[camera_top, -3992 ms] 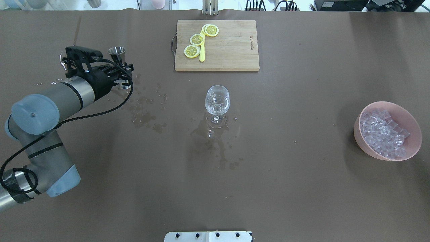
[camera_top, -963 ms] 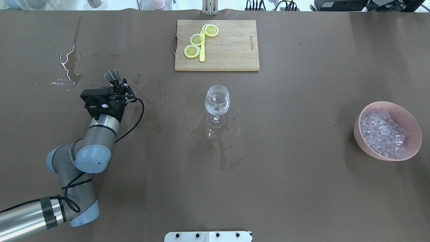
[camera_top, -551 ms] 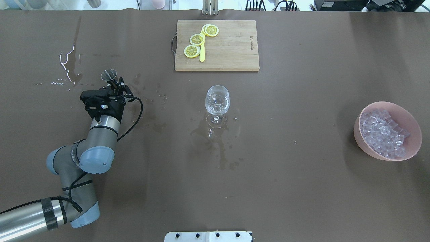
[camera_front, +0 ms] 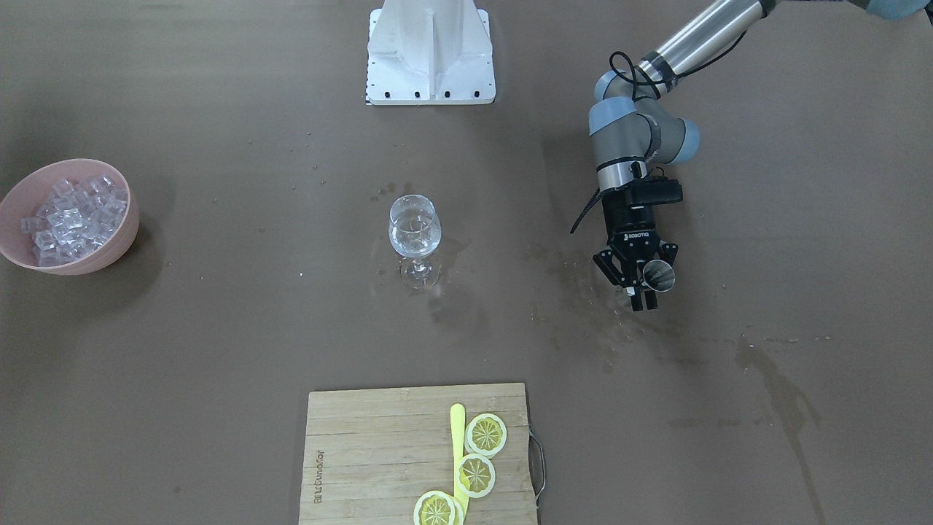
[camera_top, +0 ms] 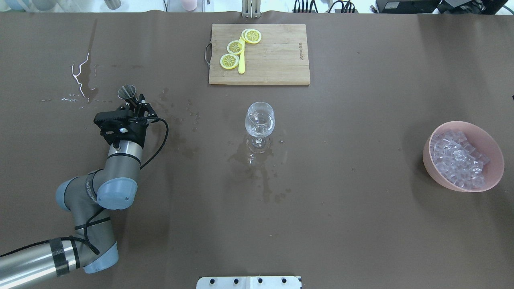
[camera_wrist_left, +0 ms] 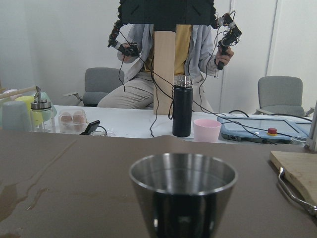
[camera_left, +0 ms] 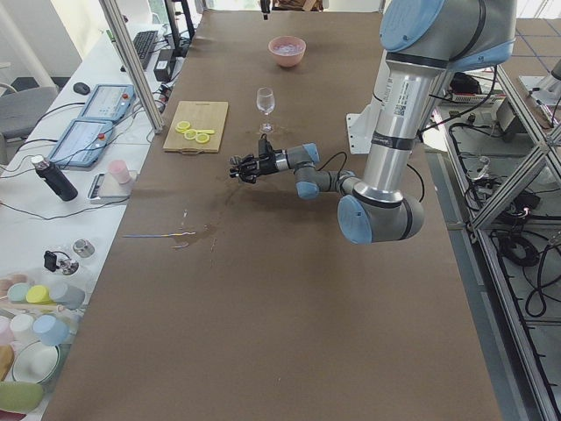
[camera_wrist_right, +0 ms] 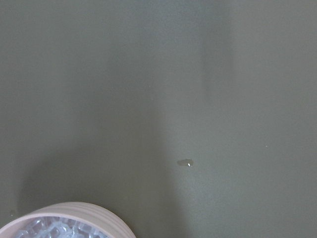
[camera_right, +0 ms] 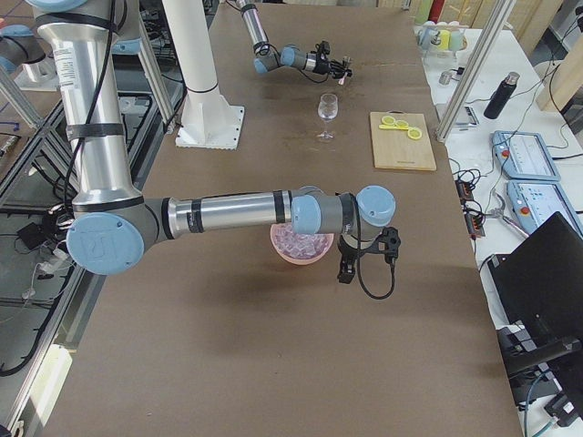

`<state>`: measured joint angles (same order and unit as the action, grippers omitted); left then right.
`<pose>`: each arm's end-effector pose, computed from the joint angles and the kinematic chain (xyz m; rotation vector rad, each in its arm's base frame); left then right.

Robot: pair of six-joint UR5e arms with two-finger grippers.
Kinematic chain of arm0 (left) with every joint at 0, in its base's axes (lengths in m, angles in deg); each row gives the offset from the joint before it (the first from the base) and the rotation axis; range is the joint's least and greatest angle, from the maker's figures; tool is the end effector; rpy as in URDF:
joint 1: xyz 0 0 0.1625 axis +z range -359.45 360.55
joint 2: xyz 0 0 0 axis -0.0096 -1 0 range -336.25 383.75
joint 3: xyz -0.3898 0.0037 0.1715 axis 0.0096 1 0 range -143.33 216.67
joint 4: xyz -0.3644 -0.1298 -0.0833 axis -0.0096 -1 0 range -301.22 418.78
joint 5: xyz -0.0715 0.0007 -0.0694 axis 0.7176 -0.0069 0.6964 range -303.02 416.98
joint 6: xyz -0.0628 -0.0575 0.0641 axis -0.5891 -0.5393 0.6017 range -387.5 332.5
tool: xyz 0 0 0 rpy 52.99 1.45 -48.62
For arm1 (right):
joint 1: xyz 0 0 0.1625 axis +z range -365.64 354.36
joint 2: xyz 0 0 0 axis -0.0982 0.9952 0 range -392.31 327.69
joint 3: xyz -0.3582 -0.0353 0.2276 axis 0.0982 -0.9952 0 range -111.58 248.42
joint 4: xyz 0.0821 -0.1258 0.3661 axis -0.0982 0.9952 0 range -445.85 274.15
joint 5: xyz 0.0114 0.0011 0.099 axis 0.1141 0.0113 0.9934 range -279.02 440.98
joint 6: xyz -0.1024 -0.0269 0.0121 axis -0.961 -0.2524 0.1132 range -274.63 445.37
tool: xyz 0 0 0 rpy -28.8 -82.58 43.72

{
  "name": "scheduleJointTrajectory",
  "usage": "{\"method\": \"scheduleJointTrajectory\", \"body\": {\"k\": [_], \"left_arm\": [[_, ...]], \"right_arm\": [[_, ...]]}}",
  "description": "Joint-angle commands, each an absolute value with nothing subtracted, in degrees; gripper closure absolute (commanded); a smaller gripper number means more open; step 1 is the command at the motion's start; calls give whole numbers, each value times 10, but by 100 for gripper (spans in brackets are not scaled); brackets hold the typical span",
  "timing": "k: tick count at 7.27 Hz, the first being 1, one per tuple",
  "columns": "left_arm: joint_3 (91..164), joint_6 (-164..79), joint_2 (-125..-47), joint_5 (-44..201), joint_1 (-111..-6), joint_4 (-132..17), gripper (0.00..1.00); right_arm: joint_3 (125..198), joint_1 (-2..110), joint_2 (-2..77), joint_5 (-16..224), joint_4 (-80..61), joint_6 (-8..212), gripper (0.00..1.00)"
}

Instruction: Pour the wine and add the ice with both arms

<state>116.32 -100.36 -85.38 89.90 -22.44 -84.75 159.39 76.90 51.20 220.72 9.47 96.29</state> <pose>0.4703 -0.4415 0.4467 1.1853 0.6292 -0.6260 -0.0161 -0.5221 0.6023 -0.1042 -0.8626 0.0401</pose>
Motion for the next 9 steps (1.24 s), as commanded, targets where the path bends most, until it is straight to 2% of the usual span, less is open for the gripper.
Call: {"method": "scheduleJointTrajectory", "body": {"k": [1, 5, 6, 8, 9], "left_arm": [[1157, -1011, -853, 888, -214, -847, 100], [1157, -1016, -854, 889, -212, -847, 100], [1159, -1017, -854, 889, -212, -847, 86], [1157, -1016, -853, 889, -212, -847, 76], [1157, -1016, -853, 889, -212, -847, 64]], "right_arm": [[1594, 769, 512, 2207, 95, 964, 0], [1593, 768, 511, 2206, 94, 964, 0], [1593, 768, 512, 2206, 95, 964, 0], [1592, 768, 512, 2206, 95, 964, 0], [1592, 767, 512, 2205, 95, 964, 0]]}}
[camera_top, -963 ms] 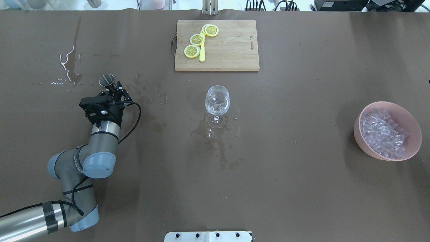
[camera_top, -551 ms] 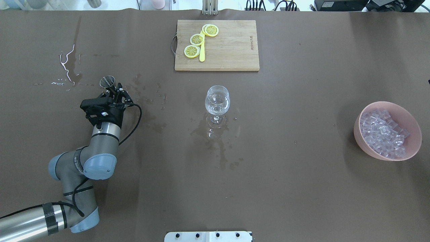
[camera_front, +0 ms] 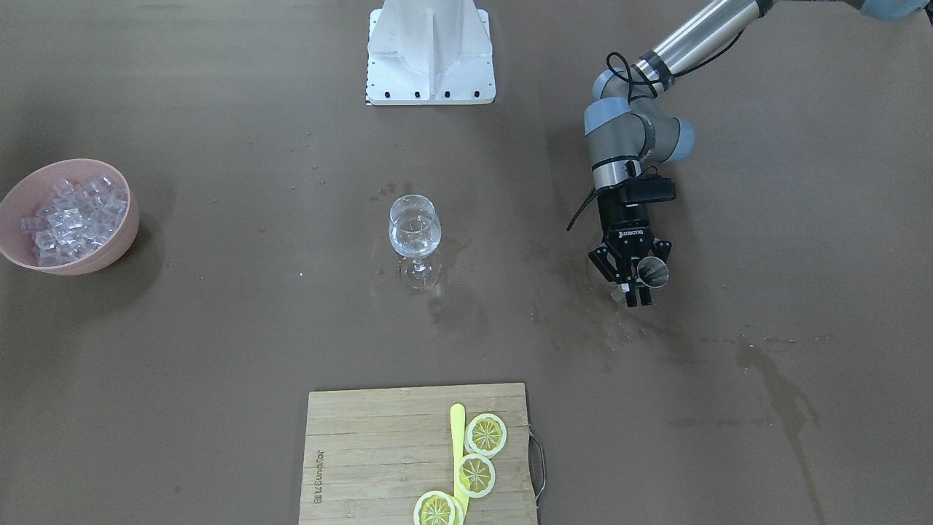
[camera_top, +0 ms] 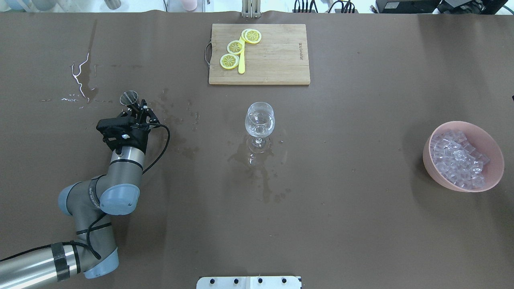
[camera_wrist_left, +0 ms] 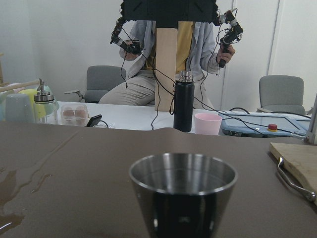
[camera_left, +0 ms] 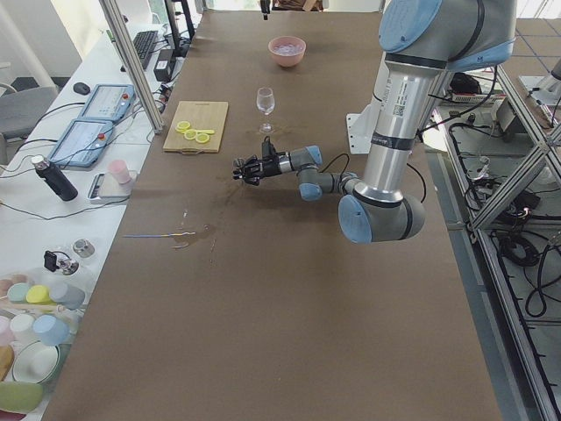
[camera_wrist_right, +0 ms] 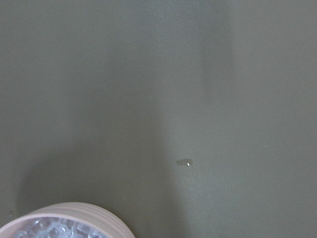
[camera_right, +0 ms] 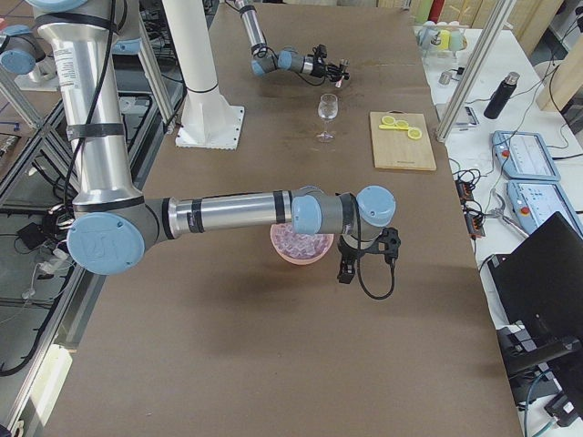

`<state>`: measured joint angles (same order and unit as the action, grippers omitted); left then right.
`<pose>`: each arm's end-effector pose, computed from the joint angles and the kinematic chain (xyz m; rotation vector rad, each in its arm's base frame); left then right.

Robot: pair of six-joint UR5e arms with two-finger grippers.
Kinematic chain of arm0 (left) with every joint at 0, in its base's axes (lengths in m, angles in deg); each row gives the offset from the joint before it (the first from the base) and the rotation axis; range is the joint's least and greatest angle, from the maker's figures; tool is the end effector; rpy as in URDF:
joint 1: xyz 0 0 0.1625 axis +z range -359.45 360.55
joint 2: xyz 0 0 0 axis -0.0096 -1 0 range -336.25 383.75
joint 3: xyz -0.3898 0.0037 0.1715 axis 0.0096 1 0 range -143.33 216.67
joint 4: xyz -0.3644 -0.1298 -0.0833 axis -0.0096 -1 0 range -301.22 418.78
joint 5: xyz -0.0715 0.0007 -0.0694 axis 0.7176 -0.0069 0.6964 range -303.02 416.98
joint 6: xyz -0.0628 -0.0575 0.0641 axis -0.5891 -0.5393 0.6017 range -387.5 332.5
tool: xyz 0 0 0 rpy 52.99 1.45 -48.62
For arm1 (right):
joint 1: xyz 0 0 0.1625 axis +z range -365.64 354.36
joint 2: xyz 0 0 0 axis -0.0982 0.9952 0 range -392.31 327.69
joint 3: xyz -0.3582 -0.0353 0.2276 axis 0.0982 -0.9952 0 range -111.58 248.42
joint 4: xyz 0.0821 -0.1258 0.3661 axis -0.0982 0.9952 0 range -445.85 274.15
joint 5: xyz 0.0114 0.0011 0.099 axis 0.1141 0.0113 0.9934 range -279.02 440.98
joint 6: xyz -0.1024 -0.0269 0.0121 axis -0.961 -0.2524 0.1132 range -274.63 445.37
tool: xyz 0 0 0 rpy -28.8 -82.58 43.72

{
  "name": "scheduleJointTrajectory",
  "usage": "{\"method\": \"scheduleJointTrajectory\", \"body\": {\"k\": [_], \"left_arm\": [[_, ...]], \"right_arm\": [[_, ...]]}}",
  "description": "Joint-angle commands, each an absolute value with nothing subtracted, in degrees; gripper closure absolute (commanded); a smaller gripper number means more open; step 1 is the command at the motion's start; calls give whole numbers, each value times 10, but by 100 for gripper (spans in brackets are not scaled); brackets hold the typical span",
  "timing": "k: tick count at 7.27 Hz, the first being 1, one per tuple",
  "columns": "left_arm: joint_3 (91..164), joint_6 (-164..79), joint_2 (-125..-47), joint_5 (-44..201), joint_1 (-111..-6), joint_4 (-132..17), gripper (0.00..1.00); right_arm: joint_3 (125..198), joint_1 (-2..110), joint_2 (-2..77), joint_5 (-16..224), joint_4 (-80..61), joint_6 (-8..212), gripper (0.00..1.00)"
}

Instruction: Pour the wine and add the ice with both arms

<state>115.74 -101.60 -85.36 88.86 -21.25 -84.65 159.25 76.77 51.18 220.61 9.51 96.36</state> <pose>0.4787 -0.4325 0.4510 1.1847 0.6343 -0.6304 -0.0171 -0.5222 0.6035 -0.1080 -0.8601 0.0404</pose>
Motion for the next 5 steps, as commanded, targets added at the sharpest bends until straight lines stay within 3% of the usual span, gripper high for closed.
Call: {"method": "scheduleJointTrajectory", "body": {"k": [1, 4, 5], "left_arm": [[1157, -1016, -853, 888, -212, -847, 52], [1158, -1016, -852, 888, -212, -843, 42], [1158, -1015, -852, 888, -212, -836, 14]], "right_arm": [[1591, 766, 512, 2205, 95, 964, 0], [1591, 765, 511, 2205, 95, 964, 0], [1591, 765, 512, 2205, 94, 964, 0]]}}
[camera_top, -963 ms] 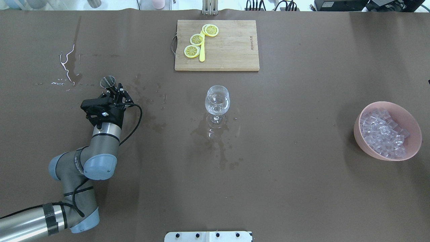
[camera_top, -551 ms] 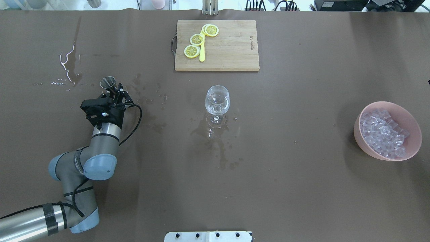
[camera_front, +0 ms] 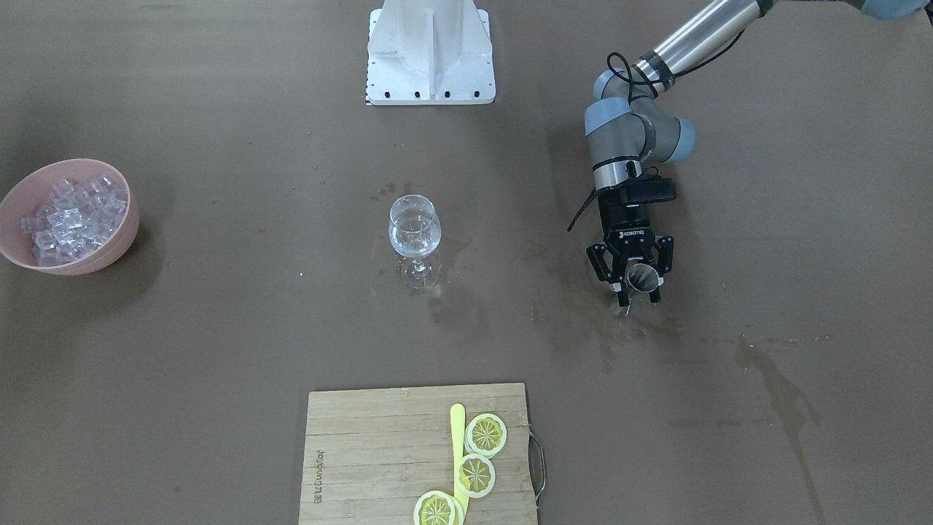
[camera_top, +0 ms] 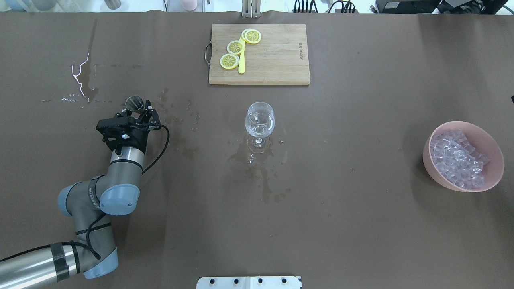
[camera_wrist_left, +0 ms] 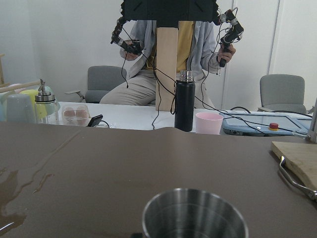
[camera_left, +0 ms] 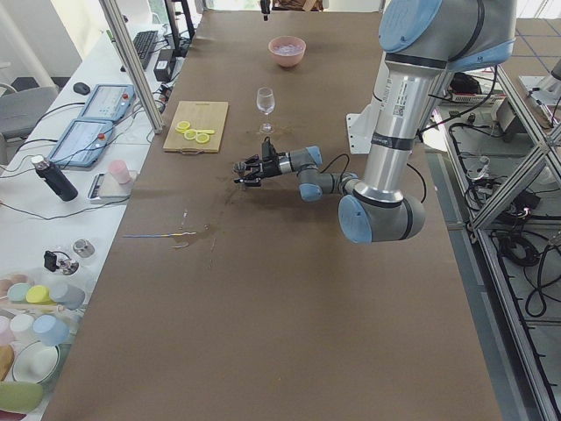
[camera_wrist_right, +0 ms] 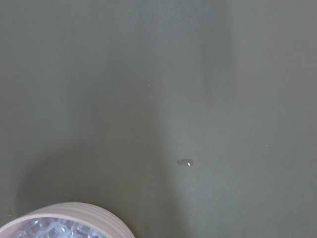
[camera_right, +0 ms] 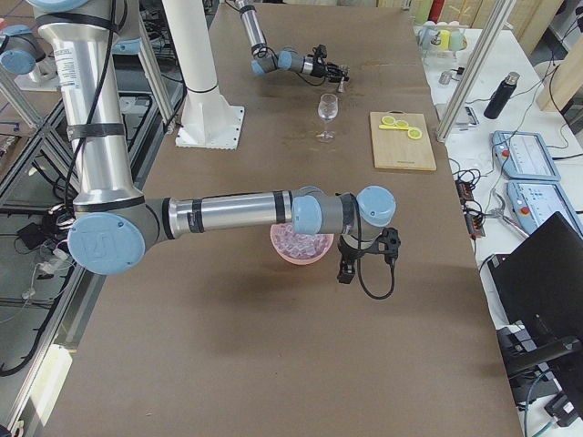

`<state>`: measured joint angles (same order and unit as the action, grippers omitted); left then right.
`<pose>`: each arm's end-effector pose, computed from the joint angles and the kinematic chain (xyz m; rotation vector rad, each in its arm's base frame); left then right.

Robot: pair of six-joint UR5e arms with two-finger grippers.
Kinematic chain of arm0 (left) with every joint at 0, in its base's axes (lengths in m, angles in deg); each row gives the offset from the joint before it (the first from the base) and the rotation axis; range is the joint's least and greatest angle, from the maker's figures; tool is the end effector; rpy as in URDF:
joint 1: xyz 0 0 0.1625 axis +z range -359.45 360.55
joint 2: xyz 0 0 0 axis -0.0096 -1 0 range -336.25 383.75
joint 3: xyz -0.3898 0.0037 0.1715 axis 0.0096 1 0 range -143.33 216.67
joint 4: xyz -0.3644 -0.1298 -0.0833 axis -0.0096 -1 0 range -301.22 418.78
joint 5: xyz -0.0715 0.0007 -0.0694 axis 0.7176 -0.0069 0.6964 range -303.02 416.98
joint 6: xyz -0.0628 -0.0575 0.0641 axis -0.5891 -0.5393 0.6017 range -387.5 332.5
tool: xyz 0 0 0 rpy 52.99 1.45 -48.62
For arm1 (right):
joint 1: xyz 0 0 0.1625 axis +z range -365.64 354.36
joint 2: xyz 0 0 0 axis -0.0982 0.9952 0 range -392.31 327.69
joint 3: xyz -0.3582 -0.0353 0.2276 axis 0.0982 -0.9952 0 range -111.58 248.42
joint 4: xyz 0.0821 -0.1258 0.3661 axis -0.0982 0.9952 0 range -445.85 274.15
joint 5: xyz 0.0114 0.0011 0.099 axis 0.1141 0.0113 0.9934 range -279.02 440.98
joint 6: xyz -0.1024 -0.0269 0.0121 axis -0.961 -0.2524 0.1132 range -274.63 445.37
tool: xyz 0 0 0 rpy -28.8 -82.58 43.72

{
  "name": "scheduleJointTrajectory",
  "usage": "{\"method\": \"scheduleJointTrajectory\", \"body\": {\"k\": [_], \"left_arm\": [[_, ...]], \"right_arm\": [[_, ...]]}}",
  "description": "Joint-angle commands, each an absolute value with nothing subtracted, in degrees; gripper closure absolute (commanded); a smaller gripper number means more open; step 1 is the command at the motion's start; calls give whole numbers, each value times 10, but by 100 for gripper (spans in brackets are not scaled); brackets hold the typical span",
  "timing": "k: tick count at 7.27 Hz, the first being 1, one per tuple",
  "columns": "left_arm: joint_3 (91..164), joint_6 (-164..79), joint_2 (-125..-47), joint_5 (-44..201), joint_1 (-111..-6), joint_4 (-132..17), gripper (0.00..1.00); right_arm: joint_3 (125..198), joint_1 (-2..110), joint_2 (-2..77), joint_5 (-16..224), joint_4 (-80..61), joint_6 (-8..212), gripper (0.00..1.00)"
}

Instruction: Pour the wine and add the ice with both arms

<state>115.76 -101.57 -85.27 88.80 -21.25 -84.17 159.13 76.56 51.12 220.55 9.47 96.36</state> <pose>0.4786 -0.4326 0.4525 1.1845 0.6247 -0.6258 -0.0190 -0.5226 0.6040 -0.1097 -0.8588 0.0372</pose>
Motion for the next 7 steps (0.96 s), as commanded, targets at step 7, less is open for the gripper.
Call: {"method": "scheduleJointTrajectory", "body": {"k": [7], "left_arm": [[1243, -1007, -807, 899, -209, -790, 2]], "right_arm": [[1590, 765, 511, 2205, 95, 964, 0]]}}
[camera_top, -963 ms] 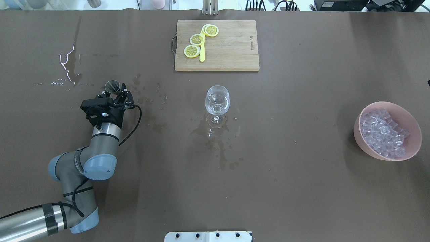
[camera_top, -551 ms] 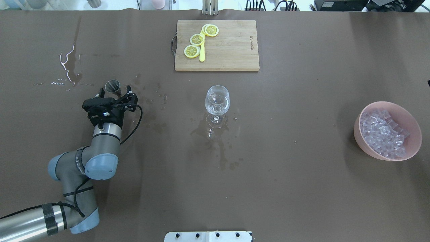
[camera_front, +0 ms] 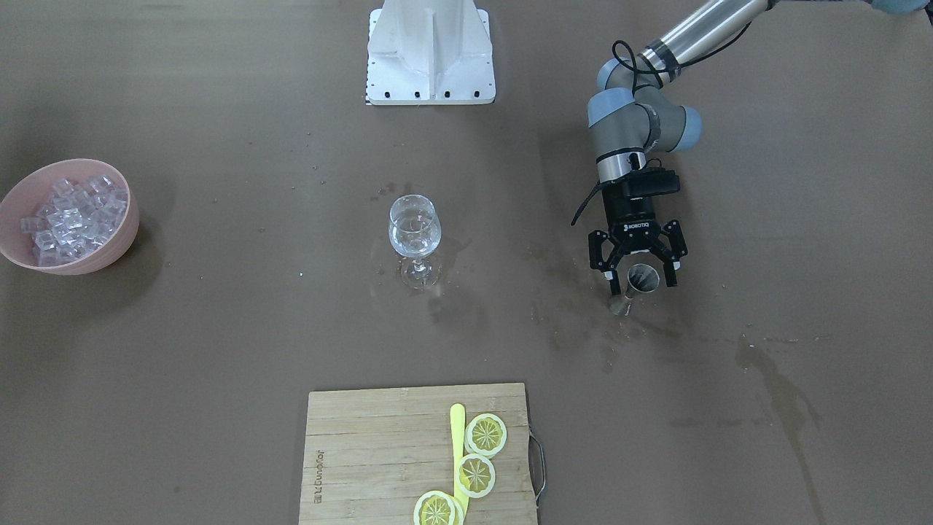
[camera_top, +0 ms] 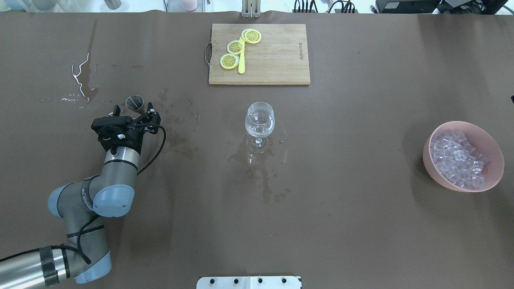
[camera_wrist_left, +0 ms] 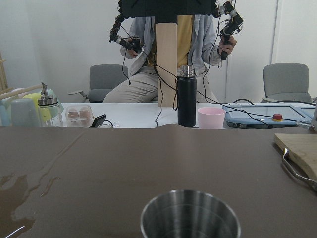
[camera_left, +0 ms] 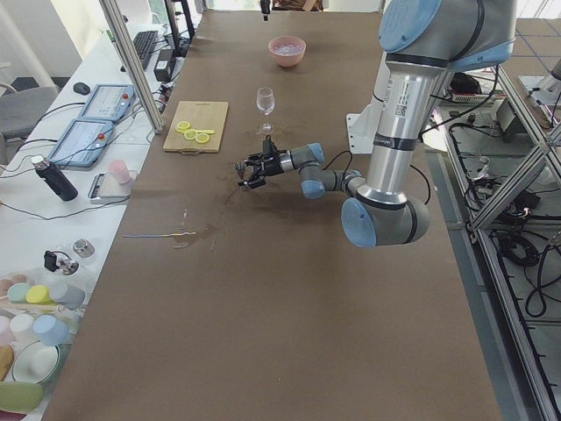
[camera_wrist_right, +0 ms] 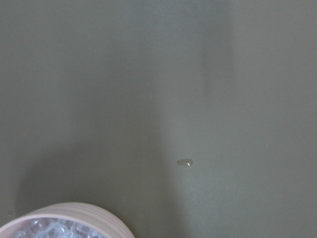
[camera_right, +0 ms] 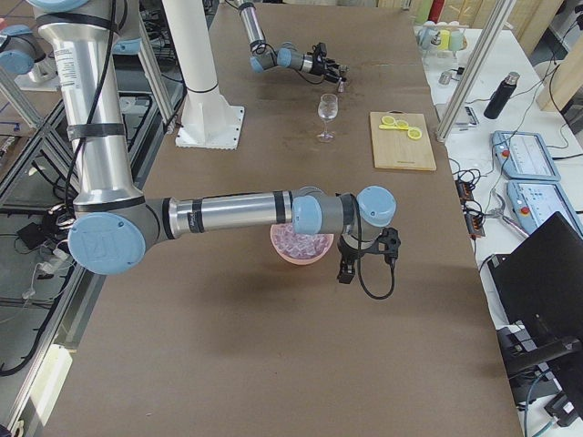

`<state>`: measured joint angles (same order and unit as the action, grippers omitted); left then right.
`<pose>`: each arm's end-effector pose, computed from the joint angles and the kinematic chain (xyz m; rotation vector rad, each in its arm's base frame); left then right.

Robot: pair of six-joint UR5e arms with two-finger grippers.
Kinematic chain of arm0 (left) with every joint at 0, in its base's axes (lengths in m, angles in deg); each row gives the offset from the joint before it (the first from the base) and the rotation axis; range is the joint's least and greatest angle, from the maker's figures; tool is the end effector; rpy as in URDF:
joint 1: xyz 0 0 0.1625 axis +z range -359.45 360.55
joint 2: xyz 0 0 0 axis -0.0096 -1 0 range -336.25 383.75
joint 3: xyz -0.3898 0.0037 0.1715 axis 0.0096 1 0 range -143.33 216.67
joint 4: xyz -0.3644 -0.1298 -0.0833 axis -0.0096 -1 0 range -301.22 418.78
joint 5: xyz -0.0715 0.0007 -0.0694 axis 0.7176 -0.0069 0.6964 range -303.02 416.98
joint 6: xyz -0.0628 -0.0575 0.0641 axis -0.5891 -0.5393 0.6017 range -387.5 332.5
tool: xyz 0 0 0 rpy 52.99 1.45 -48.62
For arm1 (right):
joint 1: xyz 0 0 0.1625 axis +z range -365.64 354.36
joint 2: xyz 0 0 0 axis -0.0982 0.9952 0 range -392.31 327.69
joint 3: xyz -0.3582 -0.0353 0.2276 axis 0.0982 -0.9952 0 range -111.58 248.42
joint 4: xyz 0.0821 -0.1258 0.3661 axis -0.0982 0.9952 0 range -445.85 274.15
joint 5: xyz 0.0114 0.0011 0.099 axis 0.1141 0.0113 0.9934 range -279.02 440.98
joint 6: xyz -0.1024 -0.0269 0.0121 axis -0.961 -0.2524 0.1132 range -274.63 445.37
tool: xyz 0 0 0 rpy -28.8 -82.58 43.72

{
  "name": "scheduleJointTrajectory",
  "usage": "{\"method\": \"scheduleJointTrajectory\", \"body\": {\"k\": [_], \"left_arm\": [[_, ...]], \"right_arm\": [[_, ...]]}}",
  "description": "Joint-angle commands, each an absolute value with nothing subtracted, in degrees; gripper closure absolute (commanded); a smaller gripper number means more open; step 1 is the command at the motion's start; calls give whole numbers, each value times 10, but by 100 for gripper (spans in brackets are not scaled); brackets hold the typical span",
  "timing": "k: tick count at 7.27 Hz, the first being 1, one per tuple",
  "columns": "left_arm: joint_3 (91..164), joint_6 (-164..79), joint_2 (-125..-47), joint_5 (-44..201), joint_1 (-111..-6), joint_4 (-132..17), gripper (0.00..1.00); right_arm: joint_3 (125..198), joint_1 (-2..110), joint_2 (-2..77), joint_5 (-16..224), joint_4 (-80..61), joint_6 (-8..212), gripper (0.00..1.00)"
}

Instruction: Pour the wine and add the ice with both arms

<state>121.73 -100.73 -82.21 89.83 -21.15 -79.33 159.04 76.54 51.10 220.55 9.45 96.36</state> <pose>0.4598 -0.4228 0.4449 1.1690 0.5939 -0.5863 -0.0192 -0.5227 0.6045 -0.1107 -0.8586 0.0372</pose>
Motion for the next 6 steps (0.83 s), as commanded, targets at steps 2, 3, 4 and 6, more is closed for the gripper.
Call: {"method": "scheduleJointTrajectory", "body": {"k": [2, 3, 4, 6], "left_arm": [[1271, -1007, -795, 899, -196, -790, 2], [1279, -1007, -795, 898, -191, -790, 2], [1289, -1007, -795, 898, -184, -789, 2], [1365, -1006, -776, 907, -180, -714, 2]], "right_arm": [[1591, 765, 511, 2205, 95, 964, 0], [1590, 765, 511, 2205, 94, 964, 0], [1590, 765, 511, 2205, 95, 964, 0], [1591, 765, 511, 2205, 94, 963, 0]]}}
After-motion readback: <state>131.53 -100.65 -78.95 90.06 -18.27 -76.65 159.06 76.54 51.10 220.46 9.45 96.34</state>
